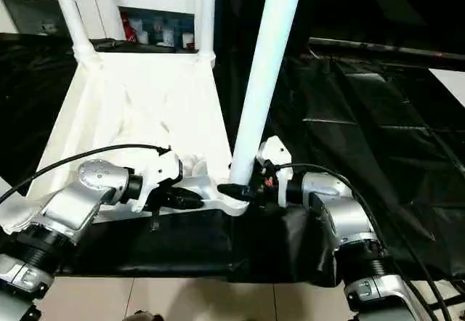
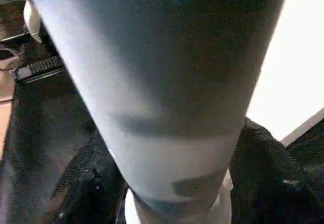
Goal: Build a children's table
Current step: Rotate leg to tighten
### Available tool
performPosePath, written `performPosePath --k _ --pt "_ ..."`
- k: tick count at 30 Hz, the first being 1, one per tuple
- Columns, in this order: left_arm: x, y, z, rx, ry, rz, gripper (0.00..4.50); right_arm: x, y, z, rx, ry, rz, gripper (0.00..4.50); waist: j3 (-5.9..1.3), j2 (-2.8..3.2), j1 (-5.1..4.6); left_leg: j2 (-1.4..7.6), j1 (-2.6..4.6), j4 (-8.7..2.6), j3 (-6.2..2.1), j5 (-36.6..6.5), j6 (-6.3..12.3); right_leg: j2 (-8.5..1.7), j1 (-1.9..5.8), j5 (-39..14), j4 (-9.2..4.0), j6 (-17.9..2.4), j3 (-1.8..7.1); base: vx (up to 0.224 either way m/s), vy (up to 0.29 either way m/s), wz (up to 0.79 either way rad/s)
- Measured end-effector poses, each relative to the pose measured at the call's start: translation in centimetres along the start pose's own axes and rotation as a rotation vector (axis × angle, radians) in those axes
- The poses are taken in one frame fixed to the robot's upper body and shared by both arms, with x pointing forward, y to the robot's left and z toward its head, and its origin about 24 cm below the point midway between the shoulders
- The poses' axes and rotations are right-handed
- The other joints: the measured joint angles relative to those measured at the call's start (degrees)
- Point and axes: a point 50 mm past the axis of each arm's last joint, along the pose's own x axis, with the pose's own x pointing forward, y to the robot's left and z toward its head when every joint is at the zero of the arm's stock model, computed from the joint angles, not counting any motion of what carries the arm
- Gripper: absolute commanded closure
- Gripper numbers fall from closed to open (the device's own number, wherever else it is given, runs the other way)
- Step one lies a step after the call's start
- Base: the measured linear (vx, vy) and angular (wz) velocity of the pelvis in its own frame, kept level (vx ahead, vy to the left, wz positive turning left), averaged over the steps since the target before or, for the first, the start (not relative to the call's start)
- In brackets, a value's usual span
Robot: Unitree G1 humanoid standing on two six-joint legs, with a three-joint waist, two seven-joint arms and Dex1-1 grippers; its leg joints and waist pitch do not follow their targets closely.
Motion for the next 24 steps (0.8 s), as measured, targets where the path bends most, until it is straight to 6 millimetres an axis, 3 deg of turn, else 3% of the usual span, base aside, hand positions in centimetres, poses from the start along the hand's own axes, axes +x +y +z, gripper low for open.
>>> performPosePath --k 3,10,16,24 --pt "-0.1 0.0 -0.1 -0.007 0.006 0.003 4.50 0.1 0.1 0.0 0.001 0.000 0.009 2.30 -0.01 -0.01 -0.02 0.00 0.00 0.03 0.00 0.0 0.00 0.00 0.00 0.0 0.03 0.0 0.01 0.000 0.000 0.00" --pt "0.0 0.1 -0.1 -0.019 0.004 0.037 4.50 0.5 -0.2 -0.2 0.002 -0.007 -0.044 2.49 -0.05 -0.06 -0.15 0.02 0.09 0.18 0.00 0.0 -0.01 0.00 0.05 0.0 0.18 0.0 0.02 0.000 0.000 0.00" --pt "2.7 1.6 0.9 -0.077 -0.008 0.242 4.50 2.3 -1.9 -0.5 0.096 -0.083 -0.427 2.55 -0.12 -0.19 -1.50 0.06 0.15 0.69 -0.19 0.1 -0.16 -0.01 0.07 -0.1 0.32 0.2 -0.01 -0.018 0.002 -0.01" --pt "5.5 2.5 2.5 -0.125 -0.002 0.404 4.50 4.7 -2.5 -0.3 0.234 -0.160 -0.820 2.57 -0.13 -0.21 -1.66 -0.01 0.11 0.76 -0.38 0.1 -0.15 0.00 0.01 -0.1 -0.03 0.2 -0.05 0.000 0.000 0.00"
